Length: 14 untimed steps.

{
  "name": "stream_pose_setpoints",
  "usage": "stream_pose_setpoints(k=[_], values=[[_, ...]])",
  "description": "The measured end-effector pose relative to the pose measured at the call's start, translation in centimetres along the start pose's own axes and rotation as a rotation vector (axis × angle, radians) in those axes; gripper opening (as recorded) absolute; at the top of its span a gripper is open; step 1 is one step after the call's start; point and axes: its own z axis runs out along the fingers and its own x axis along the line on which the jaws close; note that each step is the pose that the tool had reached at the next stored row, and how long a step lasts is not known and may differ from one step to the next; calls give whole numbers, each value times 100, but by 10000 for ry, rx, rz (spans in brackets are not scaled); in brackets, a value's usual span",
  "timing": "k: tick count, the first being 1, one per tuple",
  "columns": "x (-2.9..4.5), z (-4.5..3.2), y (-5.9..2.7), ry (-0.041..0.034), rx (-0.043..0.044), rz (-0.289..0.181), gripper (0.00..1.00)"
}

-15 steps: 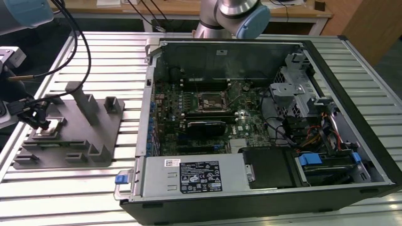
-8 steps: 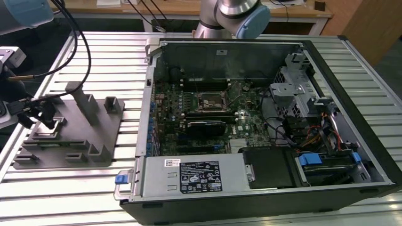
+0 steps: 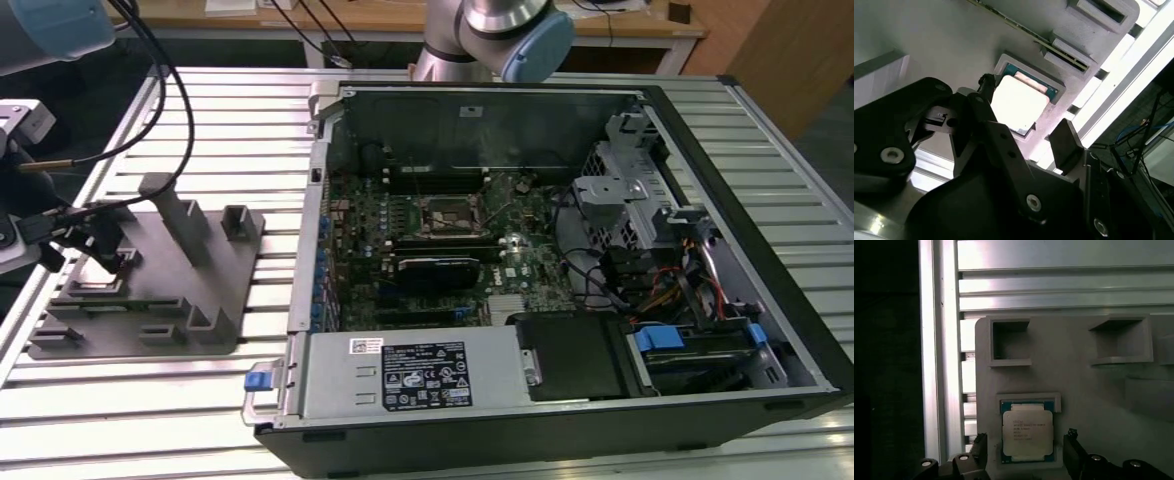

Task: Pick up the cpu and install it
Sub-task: 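Pick up the cpu and move it towards the insertion slot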

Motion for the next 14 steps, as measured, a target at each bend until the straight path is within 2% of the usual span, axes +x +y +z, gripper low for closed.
stream_pose_setpoints(k=[14], values=[[-7,124,14,22,-28,-140,71]])
